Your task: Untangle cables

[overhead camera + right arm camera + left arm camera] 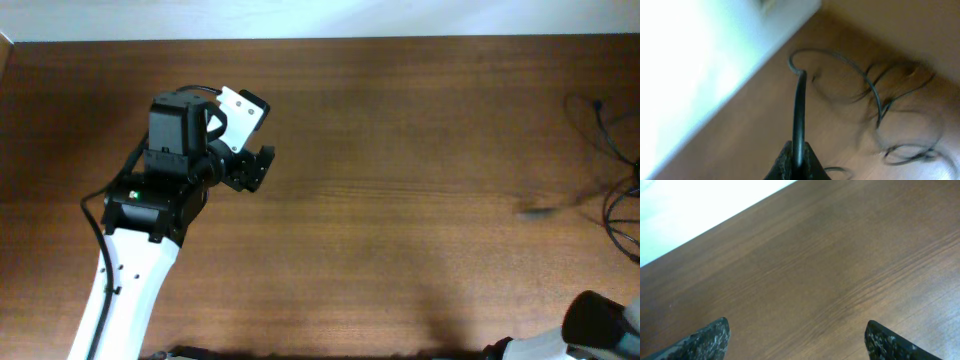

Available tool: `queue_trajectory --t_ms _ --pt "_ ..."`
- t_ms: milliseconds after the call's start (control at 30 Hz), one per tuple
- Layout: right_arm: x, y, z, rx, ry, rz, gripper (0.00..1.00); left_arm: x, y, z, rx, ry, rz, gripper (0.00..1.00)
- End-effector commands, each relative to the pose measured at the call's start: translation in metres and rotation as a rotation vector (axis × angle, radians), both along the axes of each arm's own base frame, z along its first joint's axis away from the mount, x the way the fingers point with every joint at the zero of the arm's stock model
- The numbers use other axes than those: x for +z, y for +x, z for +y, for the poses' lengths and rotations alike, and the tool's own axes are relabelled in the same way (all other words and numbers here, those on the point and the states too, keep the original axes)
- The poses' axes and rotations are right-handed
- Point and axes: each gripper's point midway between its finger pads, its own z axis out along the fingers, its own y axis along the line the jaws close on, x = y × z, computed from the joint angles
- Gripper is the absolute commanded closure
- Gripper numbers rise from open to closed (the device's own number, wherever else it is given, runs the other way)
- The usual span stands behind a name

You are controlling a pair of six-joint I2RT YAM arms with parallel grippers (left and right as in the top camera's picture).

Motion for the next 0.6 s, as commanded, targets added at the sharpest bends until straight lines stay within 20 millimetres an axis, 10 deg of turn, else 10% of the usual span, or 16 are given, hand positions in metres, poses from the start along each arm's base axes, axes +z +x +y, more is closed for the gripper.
queue_trajectory --t_ms 0,100,233,267,300,367,467,567 --pt "0.031 -0.056 -0.066 -0.232 0.027 -0.134 0.96 0.008 -0.002 -0.002 -0.009 -0.021 -0.017 0.13" --pt "-0.011 -0.058 -0.105 -0.234 0.171 -0.103 0.96 0.008 -0.002 -0.002 -0.009 -0.021 -0.017 0.13" --pt "-0.126 -0.042 -0.119 -0.216 0.386 0.157 0.96 0.008 -0.002 -0.002 -0.009 -0.02 -0.015 0.13" --pt "-0.149 -0.039 -0.12 -0.207 0.421 0.206 0.8 0.007 -0.003 -0.002 -0.009 -0.02 -0.012 0.13" --pt "-0.181 -0.039 -0.12 -0.199 0.477 0.276 0.39 0.007 -0.003 -0.002 -0.009 -0.019 -0.01 0.13" --pt "-0.234 -0.043 -0.116 -0.192 0.577 0.389 0.07 0.007 -0.003 -0.002 -0.009 -0.019 -0.009 0.13" --pt "-0.278 -0.05 -0.107 -0.182 0.663 0.486 0.01 0.007 -0.003 -0.002 -0.009 -0.019 -0.009 0.11" --pt "-0.265 -0.03 -0.092 -0.059 0.717 0.394 0.01 0.007 -0.003 -0.002 -0.009 -0.019 -0.01 0.12"
